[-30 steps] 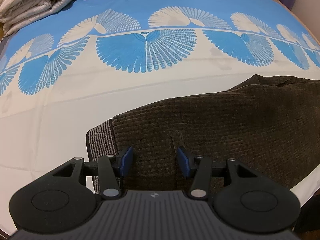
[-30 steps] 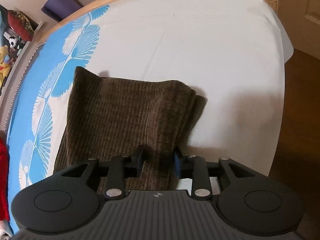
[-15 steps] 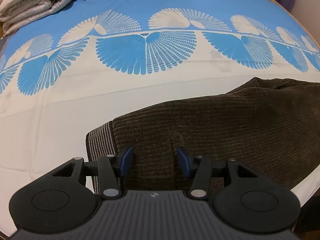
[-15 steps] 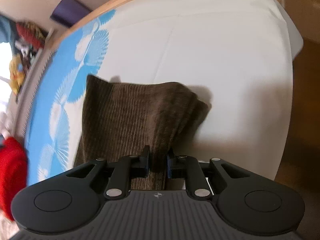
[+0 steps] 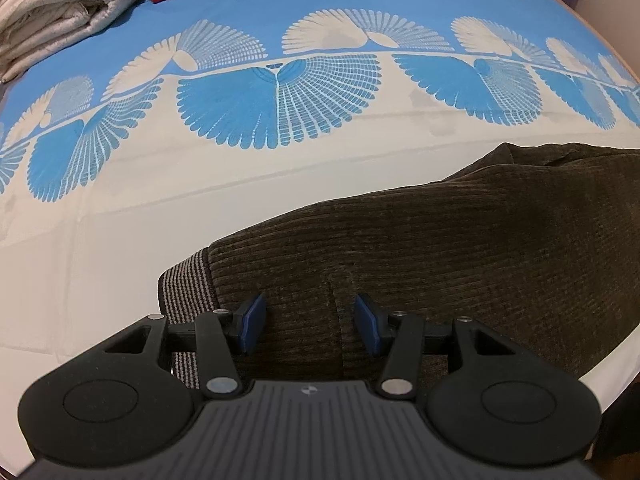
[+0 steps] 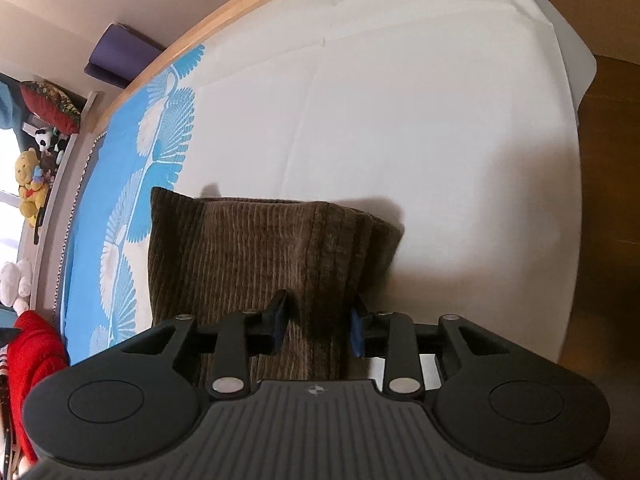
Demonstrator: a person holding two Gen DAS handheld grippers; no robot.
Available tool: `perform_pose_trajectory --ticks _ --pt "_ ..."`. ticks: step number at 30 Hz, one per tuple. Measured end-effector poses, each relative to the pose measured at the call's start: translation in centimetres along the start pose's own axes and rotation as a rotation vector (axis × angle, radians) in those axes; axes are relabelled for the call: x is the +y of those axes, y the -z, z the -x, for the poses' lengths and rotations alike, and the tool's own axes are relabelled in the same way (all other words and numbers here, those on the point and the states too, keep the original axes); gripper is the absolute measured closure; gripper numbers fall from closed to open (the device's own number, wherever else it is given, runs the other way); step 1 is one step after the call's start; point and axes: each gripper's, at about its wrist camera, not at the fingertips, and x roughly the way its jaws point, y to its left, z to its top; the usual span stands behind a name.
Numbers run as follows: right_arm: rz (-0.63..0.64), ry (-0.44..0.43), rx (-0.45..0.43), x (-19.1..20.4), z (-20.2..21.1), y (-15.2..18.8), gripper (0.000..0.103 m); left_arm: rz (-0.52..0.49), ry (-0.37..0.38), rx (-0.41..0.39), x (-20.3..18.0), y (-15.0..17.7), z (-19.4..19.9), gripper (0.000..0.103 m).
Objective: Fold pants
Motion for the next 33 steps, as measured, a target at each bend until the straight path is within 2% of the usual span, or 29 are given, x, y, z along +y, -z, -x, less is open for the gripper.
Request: perform_pose_trajectory --ticks 3,5,7,9,11,14,16,18,19,20,21,22,23,24,26,27,30,33 --pt "0.054 0.03 -0.054 1.8 1.2 0.6 0.089 0.012 -0.004 -0.014 0.3 -0.3 0.4 0.048" --pt "0.23 0.015 -0.126 5.7 3.3 1.9 0.09 0.034 0.013 -0.03 0.6 -0.4 0.8 0.048" --pt "0.497 -0.031 -0.221 11.1 6.3 5.0 0.09 0.036 0.017 -0.044 0.7 -0.3 1.2 0.048" --pt "0.764 -0.118 -0.301 15.6 9.5 10.0 0.09 0.039 0.028 -0.053 0.7 -0.1 1.6 0.048" --pt "1.033 -0.252 -0.355 19.0 12.9 17.5 0.09 0.032 0.033 -0.054 0.7 0.1 1.8 0.048" --pt "1.375 -0.443 -0.376 20.4 16.3 30.0 0.09 0.02 0.038 -0.062 0.7 0.5 2.1 0.048" --pt "1.545 -0.544 -0.332 19.5 16.8 37.8 0.089 0.023 0.04 -0.06 0.9 0.7 2.2 0.048" --pt "1.691 -0.596 -0.2 17.6 15.3 45.1 0.086 0.027 0.046 -0.066 1.2 0.7 2.4 0.048" --pt "1.735 -0.583 -0.091 16.6 13.9 47.9 0.084 0.034 0.052 -0.068 1.3 0.8 2.5 0.048" --pt "1.801 -0.534 0.061 15.4 11.8 50.7 0.08 0.042 0.058 -0.068 1.4 0.9 2.6 0.048" --pt "1.87 -0.486 0.161 14.2 10.4 52.9 0.078 0.046 0.06 -0.069 1.5 0.9 2.6 0.048" --pt "1.947 -0.463 0.139 12.6 10.2 54.6 0.074 0.047 0.061 -0.07 1.5 1.0 2.7 0.048" --pt "1.998 -0.478 0.064 11.9 11.1 55.4 0.067 0.045 0.065 -0.074 1.5 1.1 2.8 0.048" --pt "2.023 -0.5 0.066 11.8 12.1 55.6 0.064 0.042 0.074 -0.079 1.5 1.2 2.9 0.048" --pt "1.967 -0.582 0.15 12.6 14.0 54.4 0.062 0.025 0.085 -0.085 1.3 1.2 3.1 0.048" --pt "1.939 -0.596 0.149 13.1 14.7 53.8 0.059 0.017 0.086 -0.088 1.2 1.1 3.1 0.048" --pt "1.867 -0.591 0.092 13.8 15.0 51.7 0.055 0.027 0.09 -0.086 1.2 0.9 3.0 0.048" --pt "1.758 -0.567 0.13 14.0 13.3 50.9 0.055 0.039 0.105 -0.09 0.7 0.3 2.8 0.048"
